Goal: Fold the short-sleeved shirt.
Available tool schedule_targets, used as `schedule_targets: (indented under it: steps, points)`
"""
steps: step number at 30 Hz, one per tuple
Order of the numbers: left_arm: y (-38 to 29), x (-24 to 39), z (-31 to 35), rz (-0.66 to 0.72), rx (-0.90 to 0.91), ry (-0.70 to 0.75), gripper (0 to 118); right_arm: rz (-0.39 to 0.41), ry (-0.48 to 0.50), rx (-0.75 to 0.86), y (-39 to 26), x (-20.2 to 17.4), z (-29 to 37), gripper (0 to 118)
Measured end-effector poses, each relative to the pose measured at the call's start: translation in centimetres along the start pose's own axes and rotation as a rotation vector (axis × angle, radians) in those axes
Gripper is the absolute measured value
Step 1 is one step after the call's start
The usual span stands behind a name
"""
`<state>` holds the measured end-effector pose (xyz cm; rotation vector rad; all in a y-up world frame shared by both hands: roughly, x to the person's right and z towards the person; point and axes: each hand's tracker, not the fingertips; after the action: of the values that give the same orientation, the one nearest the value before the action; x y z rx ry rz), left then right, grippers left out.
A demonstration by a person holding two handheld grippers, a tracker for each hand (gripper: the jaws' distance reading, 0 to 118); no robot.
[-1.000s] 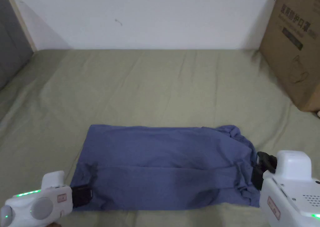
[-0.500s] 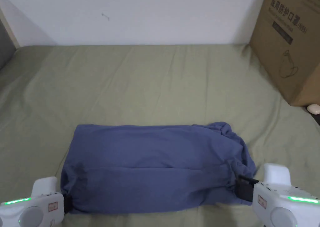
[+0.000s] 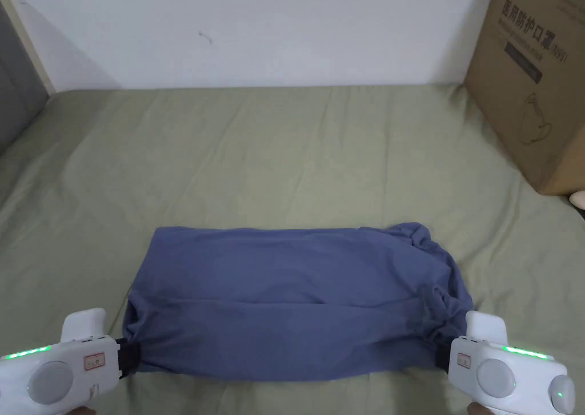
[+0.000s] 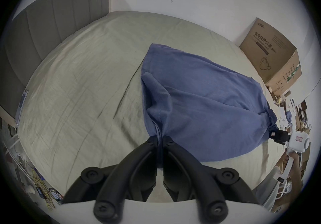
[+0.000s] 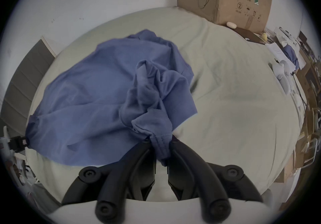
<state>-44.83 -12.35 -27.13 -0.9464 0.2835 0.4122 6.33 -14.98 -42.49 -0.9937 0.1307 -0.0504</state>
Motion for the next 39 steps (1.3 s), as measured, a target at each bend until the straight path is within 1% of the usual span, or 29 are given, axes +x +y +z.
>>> schedule_targets:
  steps: [5, 7, 9, 13, 17, 19, 22, 23, 24, 25, 27, 28, 29, 30, 32, 35, 39]
  points:
    - [-0.9, -0.5, 2.3, 0.030, 0.030, -0.022, 4, 0.018, 0.024, 0.078, -1.5, 0.0, 5.6, 11]
    - [-1.7, -0.7, 3.3, 0.020, 0.034, -0.020, 4, 0.025, 0.027, 0.096, -2.8, 1.0, 6.9, 11]
    - [-3.2, -1.0, 4.4, 0.023, 0.030, -0.012, 4, 0.014, 0.028, 0.094, -4.5, 2.2, 7.9, 11]
    - [-7.0, -1.8, 5.0, 0.052, -0.009, -0.016, 4, -0.004, 0.020, 0.040, -8.0, 3.9, 7.7, 11]
    - [-10.3, -3.0, 2.8, 0.076, -0.045, 0.017, 4, -0.031, 0.005, -0.050, -11.2, 5.2, 4.8, 11]
    - [-11.2, -3.2, 1.8, 0.075, -0.061, 0.035, 4, -0.028, -0.001, -0.064, -11.8, 4.6, 4.2, 11]
    - [-11.4, -3.0, 1.7, 0.089, -0.043, 0.046, 4, -0.016, -0.020, -0.051, -11.2, 3.8, 5.0, 11]
    - [-11.3, -2.8, 1.8, 0.092, -0.043, 0.053, 6, -0.010, -0.022, -0.047, -11.1, 3.7, 5.3, 11]
    - [-11.1, -2.7, 1.9, 0.084, -0.047, 0.051, 11, -0.006, -0.023, -0.041, -10.9, 3.6, 5.9, 11]
    - [-11.0, -2.7, 2.0, 0.077, -0.049, 0.046, 21, -0.007, -0.023, -0.035, -10.6, 3.5, 6.4, 12]
    - [-10.3, -2.2, 3.4, 0.089, -0.046, 0.038, 69, -0.010, -0.001, -0.005, -9.2, 3.0, 8.5, 59]
    - [-9.9, -2.0, 4.3, 0.104, -0.018, 0.012, 88, -0.012, 0.030, 0.031, -8.4, 2.8, 9.6, 85]
    - [-9.1, -1.4, 5.7, 0.104, 0.045, -0.038, 95, -0.015, 0.067, 0.095, -7.2, 2.2, 11.5, 105]
    - [-8.2, -0.7, 7.5, 0.096, 0.124, -0.080, 95, -0.009, 0.090, 0.155, -6.1, 1.6, 13.1, 111]
    - [-6.1, 1.0, 10.7, 0.047, 0.245, -0.099, 95, 0.025, 0.122, 0.301, -3.7, 0.4, 16.6, 111]
    - [-3.4, 4.1, 15.3, -0.061, 0.443, -0.088, 95, 0.086, 0.120, 0.488, -0.9, -1.8, 21.1, 111]
    - [-1.6, 7.5, 18.9, -0.183, 0.654, -0.034, 95, 0.121, 0.097, 0.701, 0.4, -3.8, 24.6, 111]
